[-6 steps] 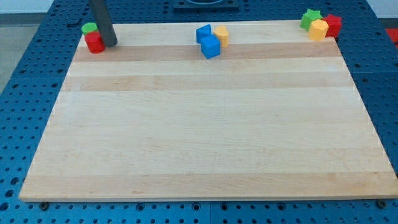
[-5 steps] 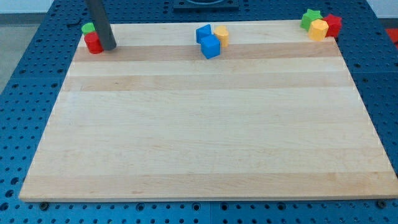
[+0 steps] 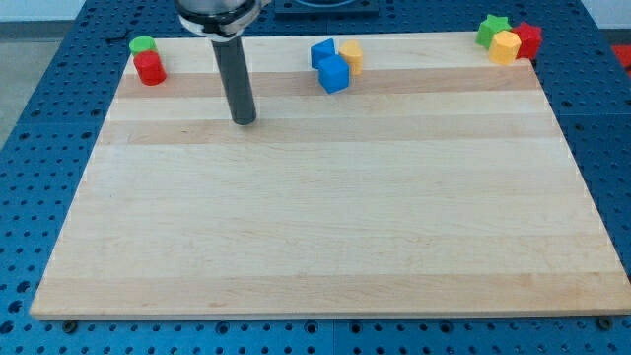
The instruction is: Point your arm closer to red star
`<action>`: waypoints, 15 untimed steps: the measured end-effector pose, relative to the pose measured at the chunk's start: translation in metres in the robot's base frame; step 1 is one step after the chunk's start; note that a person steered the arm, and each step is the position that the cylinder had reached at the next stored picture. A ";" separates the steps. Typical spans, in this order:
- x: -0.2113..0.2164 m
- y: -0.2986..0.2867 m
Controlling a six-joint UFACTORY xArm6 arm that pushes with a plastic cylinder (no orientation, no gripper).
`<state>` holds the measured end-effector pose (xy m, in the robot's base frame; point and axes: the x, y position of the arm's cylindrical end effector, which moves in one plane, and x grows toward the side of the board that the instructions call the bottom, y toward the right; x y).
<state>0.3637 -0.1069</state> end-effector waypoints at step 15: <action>-0.136 0.453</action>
<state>0.2276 0.3456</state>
